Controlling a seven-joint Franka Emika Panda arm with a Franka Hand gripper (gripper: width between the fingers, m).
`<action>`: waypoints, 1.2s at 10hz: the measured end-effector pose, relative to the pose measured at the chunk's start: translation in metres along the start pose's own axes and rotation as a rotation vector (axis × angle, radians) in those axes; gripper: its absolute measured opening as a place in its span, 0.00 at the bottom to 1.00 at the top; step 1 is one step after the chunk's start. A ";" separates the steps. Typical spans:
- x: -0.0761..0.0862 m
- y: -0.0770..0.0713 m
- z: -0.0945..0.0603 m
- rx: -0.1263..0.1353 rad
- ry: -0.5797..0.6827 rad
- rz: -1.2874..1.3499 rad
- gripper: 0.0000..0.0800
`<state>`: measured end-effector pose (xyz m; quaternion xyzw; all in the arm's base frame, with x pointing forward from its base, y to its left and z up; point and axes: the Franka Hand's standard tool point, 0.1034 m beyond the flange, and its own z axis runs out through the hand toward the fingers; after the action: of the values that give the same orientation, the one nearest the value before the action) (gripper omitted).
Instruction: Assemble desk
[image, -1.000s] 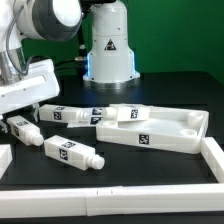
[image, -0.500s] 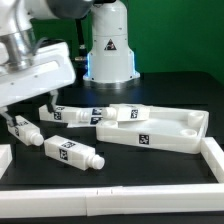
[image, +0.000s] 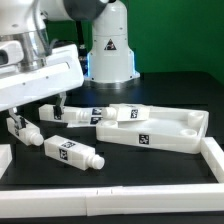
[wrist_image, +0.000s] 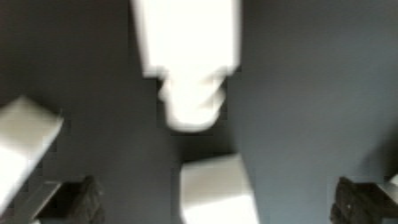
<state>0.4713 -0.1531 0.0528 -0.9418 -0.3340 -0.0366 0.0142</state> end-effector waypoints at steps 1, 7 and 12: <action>0.023 -0.005 0.004 -0.036 0.014 -0.075 0.81; 0.066 -0.015 0.027 -0.034 0.011 -0.176 0.81; 0.068 -0.012 0.043 -0.023 0.008 -0.173 0.80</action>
Offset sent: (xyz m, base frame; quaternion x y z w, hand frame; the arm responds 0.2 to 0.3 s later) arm 0.0378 0.0252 -0.0218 -0.0310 -0.0766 -0.1003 0.9915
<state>0.5191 -0.0989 0.0153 -0.9094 -0.4135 -0.0451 0.0017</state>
